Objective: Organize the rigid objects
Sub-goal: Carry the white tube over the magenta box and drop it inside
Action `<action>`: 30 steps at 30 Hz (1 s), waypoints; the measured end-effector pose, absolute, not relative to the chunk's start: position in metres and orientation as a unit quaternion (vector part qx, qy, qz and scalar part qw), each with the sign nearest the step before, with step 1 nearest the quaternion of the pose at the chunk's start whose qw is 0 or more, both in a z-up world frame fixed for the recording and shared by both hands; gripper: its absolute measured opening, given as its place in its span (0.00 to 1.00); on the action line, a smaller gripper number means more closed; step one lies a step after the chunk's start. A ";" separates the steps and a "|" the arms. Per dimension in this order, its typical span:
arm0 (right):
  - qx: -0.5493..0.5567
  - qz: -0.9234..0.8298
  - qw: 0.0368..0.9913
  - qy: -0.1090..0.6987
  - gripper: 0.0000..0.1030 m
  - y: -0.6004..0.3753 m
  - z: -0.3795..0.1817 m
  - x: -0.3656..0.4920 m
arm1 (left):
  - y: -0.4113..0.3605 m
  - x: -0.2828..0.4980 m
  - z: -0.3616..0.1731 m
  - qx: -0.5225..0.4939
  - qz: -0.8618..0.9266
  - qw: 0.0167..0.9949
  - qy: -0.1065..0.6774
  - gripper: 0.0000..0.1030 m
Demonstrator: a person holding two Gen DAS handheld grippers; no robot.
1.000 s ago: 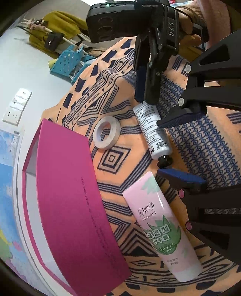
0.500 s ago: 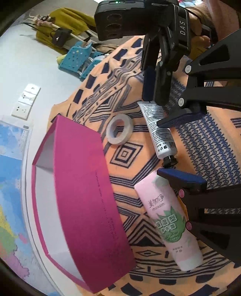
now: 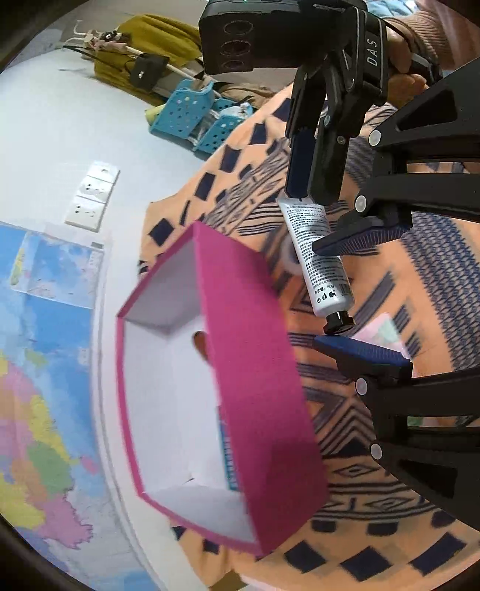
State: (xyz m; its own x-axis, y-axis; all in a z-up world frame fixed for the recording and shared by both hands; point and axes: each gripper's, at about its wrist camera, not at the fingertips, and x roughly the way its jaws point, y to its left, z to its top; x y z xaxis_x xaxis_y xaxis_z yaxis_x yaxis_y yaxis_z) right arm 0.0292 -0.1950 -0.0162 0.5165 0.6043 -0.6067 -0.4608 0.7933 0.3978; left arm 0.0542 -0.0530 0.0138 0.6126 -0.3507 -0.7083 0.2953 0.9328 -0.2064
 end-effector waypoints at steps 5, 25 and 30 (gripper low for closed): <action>0.086 0.311 0.873 0.366 0.46 -0.194 -0.001 0.041 | -0.054 0.066 0.028 -0.034 -0.177 0.906 0.384 0.43; 0.073 0.307 0.893 0.321 0.46 -0.194 0.040 0.090 | -0.047 0.114 0.050 -0.051 -0.172 0.916 0.358 0.45; 0.072 0.300 0.895 0.322 0.46 -0.194 0.040 0.106 | -0.046 0.128 0.045 -0.058 -0.170 0.912 0.369 0.45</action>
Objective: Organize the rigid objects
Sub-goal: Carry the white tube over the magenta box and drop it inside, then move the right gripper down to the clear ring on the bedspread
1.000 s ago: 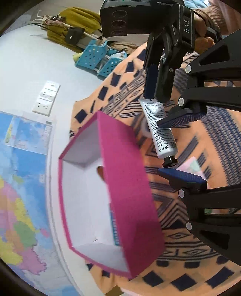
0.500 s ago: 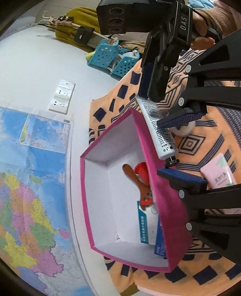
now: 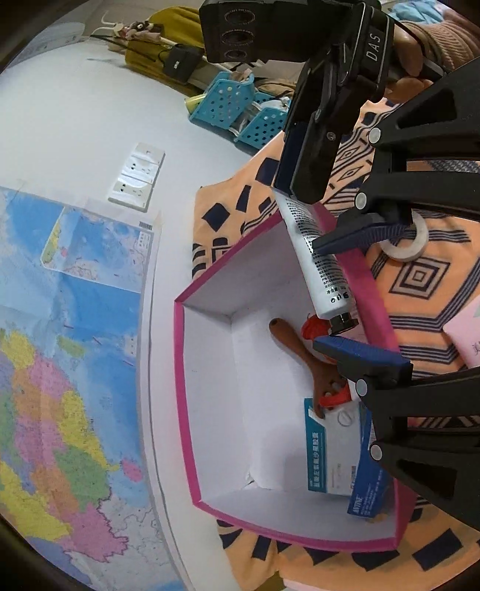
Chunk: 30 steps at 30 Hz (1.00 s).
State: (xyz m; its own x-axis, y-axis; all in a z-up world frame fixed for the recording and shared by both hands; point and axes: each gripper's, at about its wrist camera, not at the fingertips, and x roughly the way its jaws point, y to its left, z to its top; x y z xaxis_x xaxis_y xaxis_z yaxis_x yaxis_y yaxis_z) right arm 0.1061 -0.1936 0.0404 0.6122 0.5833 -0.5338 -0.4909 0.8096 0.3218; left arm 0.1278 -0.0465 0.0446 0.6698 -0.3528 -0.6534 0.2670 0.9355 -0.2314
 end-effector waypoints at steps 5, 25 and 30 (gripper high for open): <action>0.067 0.298 0.893 0.332 0.46 -0.190 0.036 0.116 | -0.045 0.141 0.034 -0.065 -0.162 0.906 0.385 0.45; 0.087 0.300 0.888 0.338 0.46 -0.208 0.024 0.105 | -0.032 0.113 0.033 -0.069 -0.155 0.918 0.359 0.43; 0.095 0.301 0.887 0.338 0.46 -0.219 0.022 0.092 | -0.033 0.090 0.036 -0.066 -0.179 0.919 0.345 0.43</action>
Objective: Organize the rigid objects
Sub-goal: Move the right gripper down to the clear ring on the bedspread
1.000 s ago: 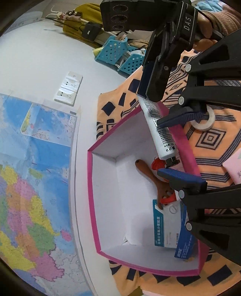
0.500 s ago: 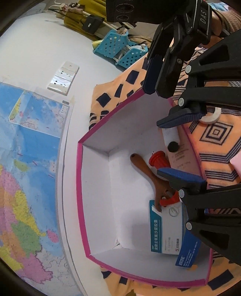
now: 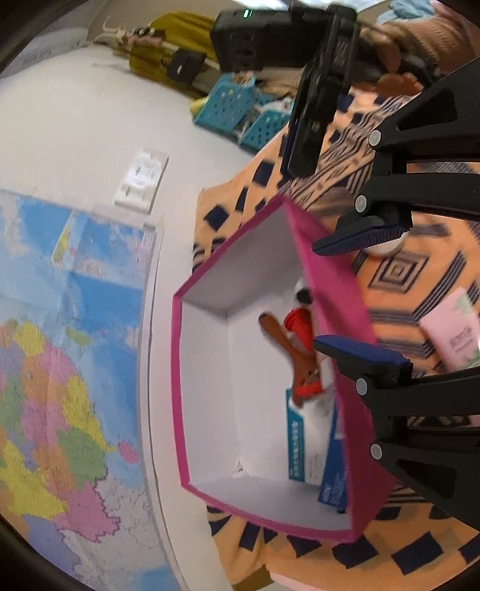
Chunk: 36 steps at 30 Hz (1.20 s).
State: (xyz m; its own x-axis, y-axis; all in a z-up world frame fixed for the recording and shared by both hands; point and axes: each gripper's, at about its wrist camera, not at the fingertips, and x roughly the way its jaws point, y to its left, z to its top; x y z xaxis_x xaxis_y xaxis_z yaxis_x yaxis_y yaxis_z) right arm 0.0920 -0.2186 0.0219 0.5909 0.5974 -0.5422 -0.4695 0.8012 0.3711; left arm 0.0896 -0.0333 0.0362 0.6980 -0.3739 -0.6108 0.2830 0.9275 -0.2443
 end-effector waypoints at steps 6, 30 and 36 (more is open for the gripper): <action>0.087 0.292 0.881 0.361 0.46 -0.223 0.003 0.083 | -0.051 0.068 0.027 -0.047 -0.210 0.912 0.348 0.44; 0.072 0.251 0.852 0.453 0.42 -0.220 -0.070 0.094 | -0.078 0.076 -0.043 -0.068 -0.222 0.863 0.448 0.43; 0.055 0.245 0.856 0.452 0.36 -0.214 -0.071 0.093 | -0.082 0.078 -0.045 -0.066 -0.226 0.860 0.452 0.43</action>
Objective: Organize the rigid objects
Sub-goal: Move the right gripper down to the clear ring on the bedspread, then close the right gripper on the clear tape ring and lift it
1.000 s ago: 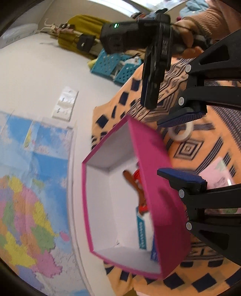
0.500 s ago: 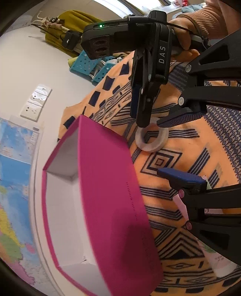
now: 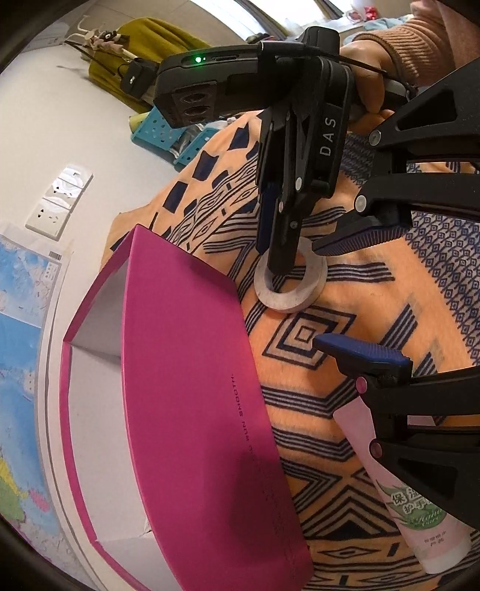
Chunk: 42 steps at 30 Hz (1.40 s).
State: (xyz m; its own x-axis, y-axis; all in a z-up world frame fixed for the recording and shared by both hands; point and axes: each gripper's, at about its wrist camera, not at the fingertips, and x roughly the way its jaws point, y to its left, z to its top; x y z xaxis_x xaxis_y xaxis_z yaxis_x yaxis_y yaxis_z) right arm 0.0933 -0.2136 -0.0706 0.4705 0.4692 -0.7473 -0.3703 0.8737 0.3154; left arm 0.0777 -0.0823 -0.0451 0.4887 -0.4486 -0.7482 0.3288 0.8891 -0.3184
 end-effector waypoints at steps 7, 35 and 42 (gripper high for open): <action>0.062 0.255 0.852 0.454 0.28 -0.212 -0.068 0.088 | -0.082 0.078 -0.049 -0.065 -0.222 0.859 0.457 0.43; 0.041 0.259 0.857 0.443 0.16 -0.195 -0.067 0.077 | -0.081 0.081 -0.059 -0.092 -0.235 0.842 0.477 0.43; 0.035 0.261 0.854 0.448 0.17 -0.191 -0.071 0.076 | -0.078 0.077 -0.056 -0.086 -0.229 0.847 0.472 0.43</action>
State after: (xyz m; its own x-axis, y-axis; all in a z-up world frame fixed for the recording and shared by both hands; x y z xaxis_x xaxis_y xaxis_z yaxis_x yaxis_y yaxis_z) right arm 0.0764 -0.1910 -0.0715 0.4621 0.4766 -0.7479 -0.4146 0.8616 0.2929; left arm 0.0773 -0.0777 -0.0560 0.4509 -0.4687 -0.7596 0.3058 0.8806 -0.3619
